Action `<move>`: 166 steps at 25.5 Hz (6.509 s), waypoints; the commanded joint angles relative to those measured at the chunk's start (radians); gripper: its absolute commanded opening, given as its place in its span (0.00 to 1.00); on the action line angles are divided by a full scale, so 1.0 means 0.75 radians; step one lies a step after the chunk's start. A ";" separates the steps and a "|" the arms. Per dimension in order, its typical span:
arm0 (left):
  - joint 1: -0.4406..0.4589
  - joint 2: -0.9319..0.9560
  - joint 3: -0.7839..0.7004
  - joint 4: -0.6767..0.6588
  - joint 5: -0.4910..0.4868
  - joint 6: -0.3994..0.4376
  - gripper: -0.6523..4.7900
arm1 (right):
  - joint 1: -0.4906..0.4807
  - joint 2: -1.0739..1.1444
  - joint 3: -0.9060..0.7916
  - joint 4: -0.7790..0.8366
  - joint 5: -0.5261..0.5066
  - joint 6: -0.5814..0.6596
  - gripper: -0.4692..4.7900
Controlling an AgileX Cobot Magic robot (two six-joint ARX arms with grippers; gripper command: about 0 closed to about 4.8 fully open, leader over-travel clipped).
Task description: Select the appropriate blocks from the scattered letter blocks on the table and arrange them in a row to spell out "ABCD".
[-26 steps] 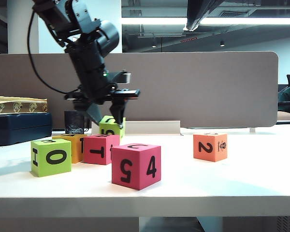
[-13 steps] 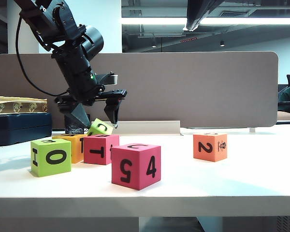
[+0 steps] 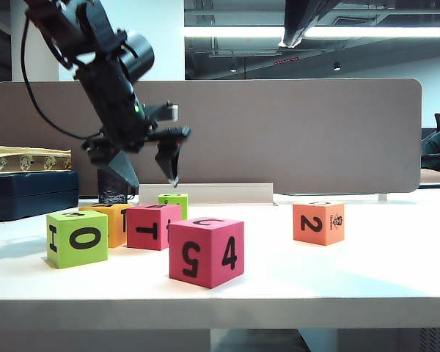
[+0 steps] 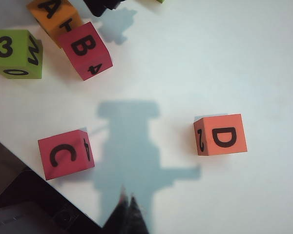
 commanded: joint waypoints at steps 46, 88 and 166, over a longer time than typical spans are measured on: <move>-0.519 -0.204 -0.206 -0.542 0.113 0.054 0.97 | 0.004 -0.204 0.008 -0.259 -0.002 0.008 0.09; -0.398 -0.075 -0.203 -0.106 -0.109 -0.256 0.55 | 0.004 -0.206 0.008 -0.251 -0.002 0.007 0.09; -0.220 -0.601 0.352 -0.962 0.129 0.156 0.11 | -0.405 0.601 0.000 0.092 0.133 0.222 0.09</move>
